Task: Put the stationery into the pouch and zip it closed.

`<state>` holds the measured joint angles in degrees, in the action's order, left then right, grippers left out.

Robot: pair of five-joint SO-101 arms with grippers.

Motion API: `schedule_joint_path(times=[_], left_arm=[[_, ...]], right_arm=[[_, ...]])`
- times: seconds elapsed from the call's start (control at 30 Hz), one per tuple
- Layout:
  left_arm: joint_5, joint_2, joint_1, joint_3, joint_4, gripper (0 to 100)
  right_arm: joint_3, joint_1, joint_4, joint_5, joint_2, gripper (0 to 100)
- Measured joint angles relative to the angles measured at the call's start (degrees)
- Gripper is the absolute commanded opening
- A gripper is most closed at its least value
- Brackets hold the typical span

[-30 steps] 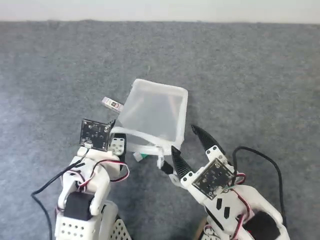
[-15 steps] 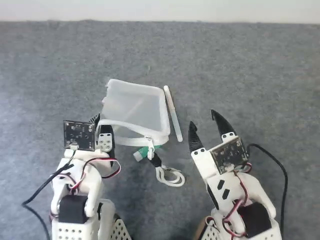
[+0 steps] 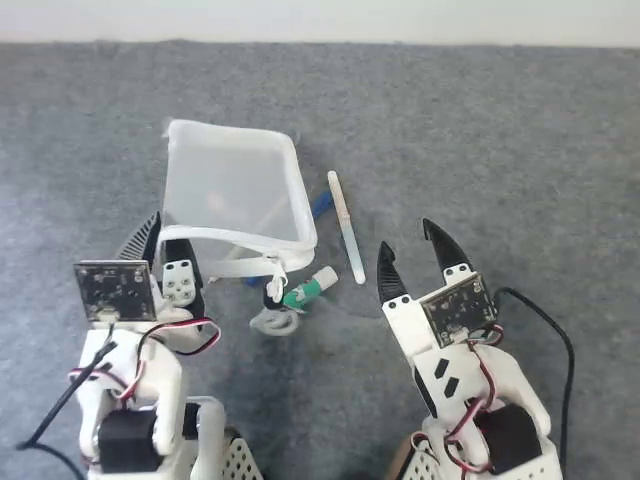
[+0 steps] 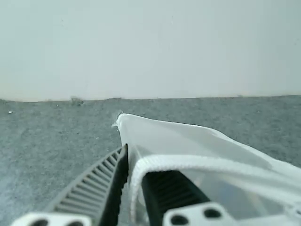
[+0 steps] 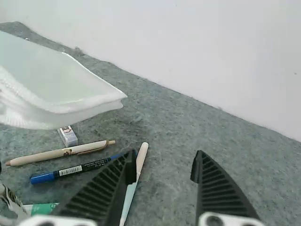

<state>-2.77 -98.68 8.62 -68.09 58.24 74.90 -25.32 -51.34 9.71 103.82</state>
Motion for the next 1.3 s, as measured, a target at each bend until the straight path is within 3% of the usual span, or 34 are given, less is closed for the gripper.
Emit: schedule_joint_path(times=[0.17, 0.67, 1.3], left_arm=[[1.76, 4.13, 0.44, 3.96, -1.05, 1], [1.93, 39.74, 0.44, 30.86, 4.04, 1], [-11.60, 53.80, 10.20, 34.90, 6.95, 1]], right_arm=[[0.00, 0.00, 0.00, 0.00, 0.00, 17.7], [1.05, 0.00, 0.79, 0.00, -0.35, 17.7], [1.05, -1.14, 0.88, 0.00, -2.81, 17.7]])
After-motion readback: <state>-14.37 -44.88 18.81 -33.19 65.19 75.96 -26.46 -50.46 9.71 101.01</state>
